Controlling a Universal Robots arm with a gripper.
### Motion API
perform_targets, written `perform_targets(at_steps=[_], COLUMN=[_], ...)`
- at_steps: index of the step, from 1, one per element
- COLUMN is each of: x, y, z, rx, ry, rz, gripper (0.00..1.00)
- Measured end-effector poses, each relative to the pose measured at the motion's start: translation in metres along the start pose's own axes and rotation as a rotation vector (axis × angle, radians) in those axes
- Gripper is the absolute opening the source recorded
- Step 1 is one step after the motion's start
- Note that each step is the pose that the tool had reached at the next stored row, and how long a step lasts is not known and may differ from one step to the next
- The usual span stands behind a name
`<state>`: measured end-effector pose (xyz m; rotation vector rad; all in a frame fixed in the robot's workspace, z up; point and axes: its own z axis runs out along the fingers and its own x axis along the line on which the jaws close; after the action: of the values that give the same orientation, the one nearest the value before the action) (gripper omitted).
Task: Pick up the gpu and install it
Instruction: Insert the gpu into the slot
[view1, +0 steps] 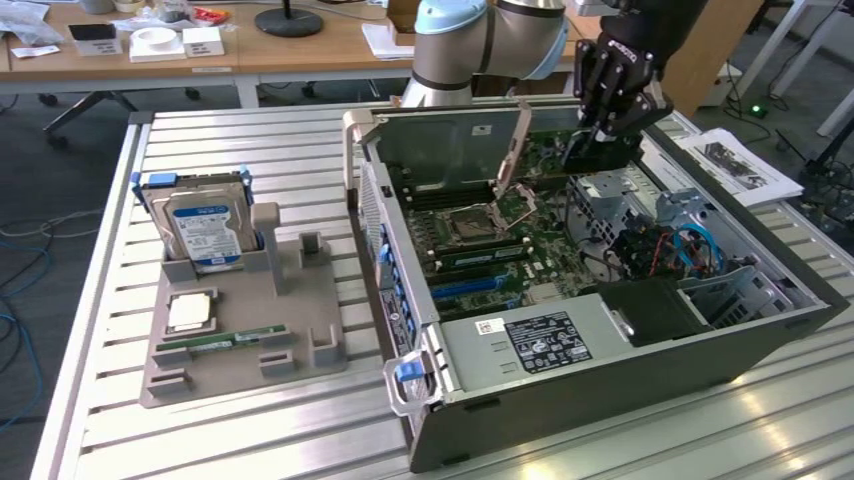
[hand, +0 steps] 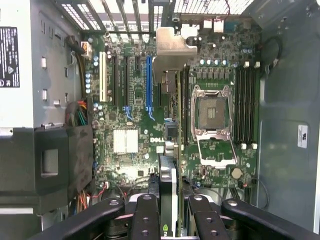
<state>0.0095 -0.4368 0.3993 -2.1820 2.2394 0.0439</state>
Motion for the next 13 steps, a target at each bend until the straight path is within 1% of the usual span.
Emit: perform_targets(at_steps=[5,13], x=[0.0,0.0], y=[0.0104,0.0252], z=[0.0005,0.0009], rx=[0.0003,0.0027], ry=[0.0001,0.0], rz=[0.0,0.0], gripper=[0.27,0.27])
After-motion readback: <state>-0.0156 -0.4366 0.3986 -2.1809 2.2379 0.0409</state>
